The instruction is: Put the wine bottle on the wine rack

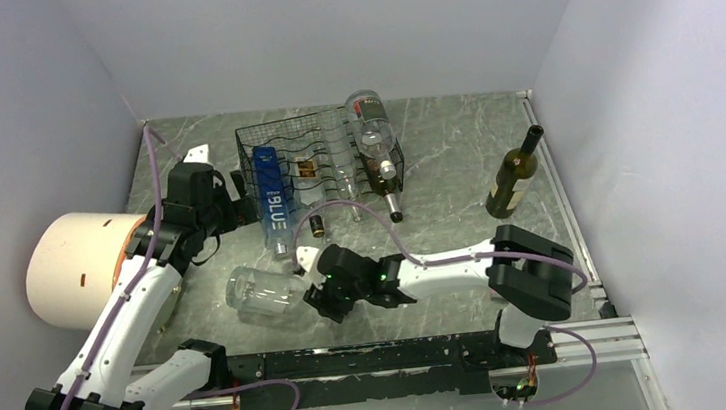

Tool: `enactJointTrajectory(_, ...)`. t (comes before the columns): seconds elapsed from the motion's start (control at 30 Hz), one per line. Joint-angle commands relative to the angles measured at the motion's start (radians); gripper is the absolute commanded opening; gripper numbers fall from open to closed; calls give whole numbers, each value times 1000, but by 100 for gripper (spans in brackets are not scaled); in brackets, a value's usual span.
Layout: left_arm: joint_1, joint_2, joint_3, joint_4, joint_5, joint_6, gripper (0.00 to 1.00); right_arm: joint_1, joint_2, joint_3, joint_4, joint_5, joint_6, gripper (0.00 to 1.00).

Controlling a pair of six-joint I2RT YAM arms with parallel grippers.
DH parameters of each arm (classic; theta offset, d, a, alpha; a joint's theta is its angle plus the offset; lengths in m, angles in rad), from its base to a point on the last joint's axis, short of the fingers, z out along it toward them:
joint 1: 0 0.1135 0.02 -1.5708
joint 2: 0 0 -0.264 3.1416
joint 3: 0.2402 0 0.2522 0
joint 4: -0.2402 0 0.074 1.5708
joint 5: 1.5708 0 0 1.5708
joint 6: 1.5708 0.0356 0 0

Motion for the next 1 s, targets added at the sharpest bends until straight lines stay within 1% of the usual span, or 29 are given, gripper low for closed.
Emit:
enactJointTrajectory(0.0,10,-8,21,19,-26,21,97,-2,82,92,-70,-4,-38,57)
enactJointTrajectory(0.2,13,-18,22,33,-16,31,97,-3,176,215,-124,-3,-63,56)
enactJointTrajectory(0.4,15,-27,19,21,-26,39,97,-3,216,253,-142,22,-61,57)
enactJointTrajectory(0.57,14,-42,6,23,-23,36,97,-4,247,274,-149,0,-72,57)
enactJointTrajectory(0.73,14,-41,18,21,-22,39,97,-3,271,292,-157,-10,-82,55)
enactJointTrajectory(0.8,14,-40,21,16,-17,42,97,-4,264,284,-149,5,-76,50)
enactJointTrajectory(0.87,14,-45,17,12,-11,38,97,-3,246,263,-130,10,-76,42)
enactJointTrajectory(0.93,14,-53,9,14,-6,35,97,-4,235,251,-121,19,-74,29)
enactJointTrajectory(0.97,14,-57,5,17,-5,35,97,-2,231,249,-120,21,-76,17)
